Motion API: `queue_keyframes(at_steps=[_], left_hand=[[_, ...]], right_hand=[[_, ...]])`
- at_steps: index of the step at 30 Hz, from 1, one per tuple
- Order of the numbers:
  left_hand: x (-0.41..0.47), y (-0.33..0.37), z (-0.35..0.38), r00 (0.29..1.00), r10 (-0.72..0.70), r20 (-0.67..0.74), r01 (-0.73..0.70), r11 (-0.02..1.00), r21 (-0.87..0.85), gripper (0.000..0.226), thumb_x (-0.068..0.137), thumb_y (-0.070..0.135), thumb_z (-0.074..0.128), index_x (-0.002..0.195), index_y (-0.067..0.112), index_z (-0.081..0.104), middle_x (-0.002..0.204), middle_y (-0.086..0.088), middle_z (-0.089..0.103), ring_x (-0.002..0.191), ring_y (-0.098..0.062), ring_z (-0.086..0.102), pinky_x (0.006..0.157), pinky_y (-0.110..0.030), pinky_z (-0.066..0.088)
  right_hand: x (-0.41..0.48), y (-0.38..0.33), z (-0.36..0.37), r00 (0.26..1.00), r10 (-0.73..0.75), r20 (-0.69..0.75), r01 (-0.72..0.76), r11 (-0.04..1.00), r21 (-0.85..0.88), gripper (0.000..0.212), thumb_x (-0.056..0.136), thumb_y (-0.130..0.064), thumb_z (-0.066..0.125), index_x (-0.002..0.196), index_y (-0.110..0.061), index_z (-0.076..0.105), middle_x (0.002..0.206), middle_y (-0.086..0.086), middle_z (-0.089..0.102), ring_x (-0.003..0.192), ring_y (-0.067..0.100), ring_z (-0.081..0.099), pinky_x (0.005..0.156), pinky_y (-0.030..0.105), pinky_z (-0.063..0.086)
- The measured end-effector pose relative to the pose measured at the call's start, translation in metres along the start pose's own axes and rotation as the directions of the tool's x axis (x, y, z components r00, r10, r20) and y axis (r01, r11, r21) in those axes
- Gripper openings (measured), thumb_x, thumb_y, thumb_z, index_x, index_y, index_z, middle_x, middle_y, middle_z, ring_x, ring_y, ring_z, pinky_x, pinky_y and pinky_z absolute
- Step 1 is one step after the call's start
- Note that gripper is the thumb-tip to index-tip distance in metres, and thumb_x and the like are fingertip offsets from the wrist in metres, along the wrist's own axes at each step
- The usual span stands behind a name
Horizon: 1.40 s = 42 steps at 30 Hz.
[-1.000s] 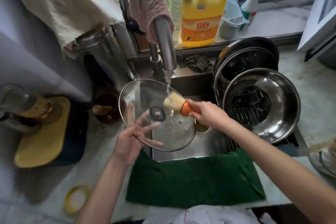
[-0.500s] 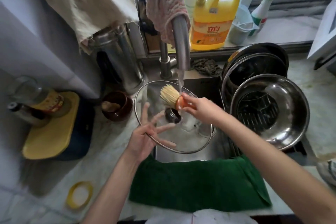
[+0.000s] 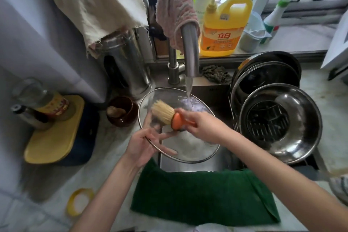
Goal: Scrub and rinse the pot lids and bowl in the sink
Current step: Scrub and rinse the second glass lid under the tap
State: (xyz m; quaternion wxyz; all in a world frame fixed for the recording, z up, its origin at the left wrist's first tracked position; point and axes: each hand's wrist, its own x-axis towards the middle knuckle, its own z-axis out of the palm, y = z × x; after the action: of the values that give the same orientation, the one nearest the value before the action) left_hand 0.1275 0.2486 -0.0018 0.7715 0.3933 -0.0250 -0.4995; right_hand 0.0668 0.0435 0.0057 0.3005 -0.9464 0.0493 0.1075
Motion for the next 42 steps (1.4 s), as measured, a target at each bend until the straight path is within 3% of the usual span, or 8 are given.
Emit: queue_keyframes(at_steps=[6,10,14,21,27,30,34,42], left_hand=[[-0.004,-0.003,-0.005,1.000,-0.019,0.024,0.021,0.995,-0.096,0.119,0.044,0.002,0.068,0.145,0.045,0.023,0.148,-0.020,0.035,0.121,-0.056,0.044,0.062,-0.069,0.049],[0.001,-0.003,0.002,0.994,-0.068,0.080,0.071,0.996,-0.044,0.112,0.051,0.003,0.064,0.147,0.039,0.022,0.145,-0.019,0.040,0.123,-0.053,0.044,0.065,-0.068,0.050],[-0.008,0.002,-0.008,0.986,-0.030,0.166,0.046,0.994,-0.095,0.110,0.064,0.008,0.065,0.149,0.038,0.003,0.125,-0.014,0.061,0.124,-0.049,0.044,0.076,-0.076,0.043],[-0.001,0.011,0.004,0.982,-0.063,0.177,0.079,0.993,-0.087,0.096,0.058,0.001,0.054,0.145,0.034,0.031,0.147,-0.023,0.035,0.126,-0.058,0.036,0.067,-0.070,0.049],[-0.009,0.009,-0.004,1.000,0.012,0.028,-0.009,0.997,-0.082,0.113,0.046,0.005,0.065,0.144,0.046,0.027,0.147,-0.018,0.037,0.120,-0.054,0.047,0.069,-0.078,0.042],[-0.008,0.006,-0.003,1.000,-0.005,0.012,0.005,0.999,-0.050,0.111,0.049,0.004,0.060,0.144,0.048,0.025,0.148,-0.017,0.035,0.120,-0.053,0.048,0.061,-0.069,0.050],[-0.006,0.008,0.007,0.999,-0.023,0.038,0.023,1.000,0.012,0.101,0.058,0.001,0.037,0.144,0.051,0.018,0.146,-0.014,0.040,0.119,-0.049,0.051,0.059,-0.060,0.053],[-0.009,0.012,-0.002,1.000,0.015,-0.004,-0.015,0.999,-0.045,0.106,0.053,0.002,0.046,0.144,0.050,0.023,0.144,-0.016,0.042,0.119,-0.051,0.050,0.061,-0.064,0.052]], right_hand=[[-0.002,0.039,-0.030,0.953,0.283,-0.109,-0.297,0.944,-0.140,0.054,0.093,-0.035,0.052,0.143,-0.043,0.034,0.118,0.008,0.065,0.096,0.025,0.063,0.078,0.037,0.053],[0.001,-0.012,-0.002,0.990,0.076,-0.119,-0.075,0.997,0.016,0.051,0.090,-0.029,0.057,0.139,-0.036,0.044,0.113,0.006,0.068,0.098,0.028,0.064,0.074,0.033,0.048],[-0.017,0.003,-0.032,0.999,-0.020,0.025,0.025,0.973,-0.228,0.049,0.094,-0.039,0.050,0.140,-0.048,0.037,0.100,-0.002,0.069,0.084,0.021,0.064,0.061,0.027,0.039],[0.015,-0.006,-0.033,0.977,-0.180,-0.114,0.138,0.941,-0.308,0.034,0.090,-0.026,0.055,0.123,-0.023,0.060,0.093,0.012,0.070,0.083,0.036,0.065,0.063,0.033,0.041],[-0.008,0.027,-0.060,0.985,0.162,-0.052,-0.168,0.876,-0.451,0.058,0.092,-0.033,0.048,0.146,-0.043,0.029,0.109,0.008,0.066,0.092,0.029,0.065,0.074,0.036,0.051],[-0.021,0.003,-0.039,0.998,0.052,0.025,-0.041,0.945,-0.325,0.054,0.091,-0.032,0.051,0.142,-0.043,0.036,0.110,0.006,0.067,0.092,0.028,0.065,0.074,0.035,0.050],[0.005,0.001,-0.025,0.991,-0.073,-0.115,0.027,0.933,-0.359,0.053,0.092,-0.034,0.047,0.143,-0.043,0.034,0.097,0.007,0.069,0.084,0.030,0.066,0.068,0.037,0.050],[0.001,0.035,-0.033,0.948,0.265,-0.175,-0.301,0.925,-0.233,0.055,0.094,-0.031,0.046,0.147,-0.035,0.030,0.113,0.012,0.065,0.096,0.032,0.063,0.076,0.040,0.050]])
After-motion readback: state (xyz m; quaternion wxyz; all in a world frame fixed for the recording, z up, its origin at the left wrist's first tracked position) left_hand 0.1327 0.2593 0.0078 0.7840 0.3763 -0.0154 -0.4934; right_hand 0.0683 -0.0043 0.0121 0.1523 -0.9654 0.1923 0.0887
